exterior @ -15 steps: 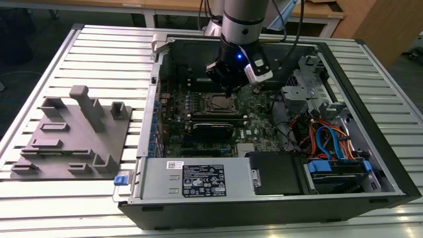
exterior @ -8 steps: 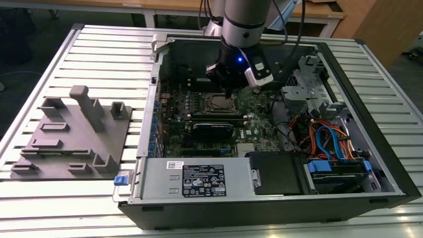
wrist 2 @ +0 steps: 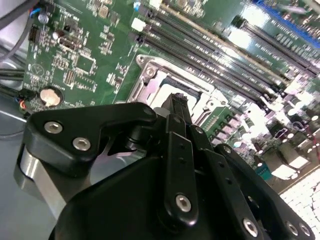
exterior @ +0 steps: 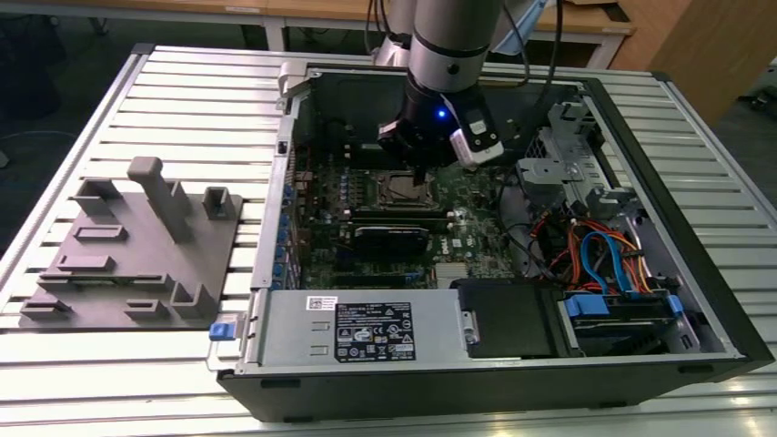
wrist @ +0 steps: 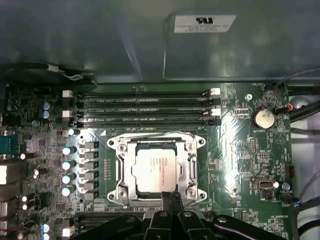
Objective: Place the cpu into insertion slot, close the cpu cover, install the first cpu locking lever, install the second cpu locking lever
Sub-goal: 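Install the second cpu locking lever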
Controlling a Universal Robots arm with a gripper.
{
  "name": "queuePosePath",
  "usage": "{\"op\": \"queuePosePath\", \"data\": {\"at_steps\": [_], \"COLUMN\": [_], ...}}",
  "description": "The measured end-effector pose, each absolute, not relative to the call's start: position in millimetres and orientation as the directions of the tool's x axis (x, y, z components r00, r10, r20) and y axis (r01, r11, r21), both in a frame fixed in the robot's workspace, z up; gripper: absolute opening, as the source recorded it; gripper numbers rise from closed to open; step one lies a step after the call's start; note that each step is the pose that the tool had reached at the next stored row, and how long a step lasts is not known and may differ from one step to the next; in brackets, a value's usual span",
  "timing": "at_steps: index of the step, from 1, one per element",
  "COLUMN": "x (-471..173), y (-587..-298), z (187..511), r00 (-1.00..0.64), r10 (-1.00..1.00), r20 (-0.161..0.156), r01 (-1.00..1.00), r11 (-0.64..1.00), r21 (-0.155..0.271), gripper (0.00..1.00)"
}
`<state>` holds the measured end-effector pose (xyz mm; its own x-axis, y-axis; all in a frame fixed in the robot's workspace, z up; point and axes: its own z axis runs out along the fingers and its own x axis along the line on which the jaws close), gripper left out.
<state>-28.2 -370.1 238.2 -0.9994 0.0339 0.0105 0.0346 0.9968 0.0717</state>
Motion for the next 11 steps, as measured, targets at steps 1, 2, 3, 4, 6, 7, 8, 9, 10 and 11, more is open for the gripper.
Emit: {"op": "queuePosePath", "data": {"at_steps": [1,2,3,4,6,7,8,9,10,11], "x": [-28.2,-28.2,-28.2,-28.2,-28.3,-28.3,-28.6,-28.9,-29.2,-29.4], "y": [-375.9,-377.4,-378.5,-378.9,-379.1,-379.1,-379.1,-379.4,-379.6,-379.8], "z": [238.2,238.3,238.0,237.1,235.2,234.5,234.1,234.1,234.0,233.9], "r00": [-0.999,-0.999,-0.999,-0.999,-0.999,-0.999,-0.999,-0.999,-0.999,-0.999], "r10": [0.034,0.034,0.034,0.033,0.022,0.016,0.012,0.009,0.008,0.008], "r20": [0.014,0.014,0.016,0.02,0.026,0.029,0.032,0.033,0.033,0.033], "r01": [0.035,0.035,0.035,0.034,0.023,0.018,0.014,0.012,0.011,0.011], "r11": [0.997,0.997,0.997,0.997,0.997,0.997,0.997,0.997,0.997,0.996], "r21": [0.072,0.072,0.072,0.072,0.072,0.072,0.072,0.074,0.079,0.087], "gripper": [0.11,0.11,0.11,0.11,0.11,0.11,0.11,0.11,0.11,0.11]}}
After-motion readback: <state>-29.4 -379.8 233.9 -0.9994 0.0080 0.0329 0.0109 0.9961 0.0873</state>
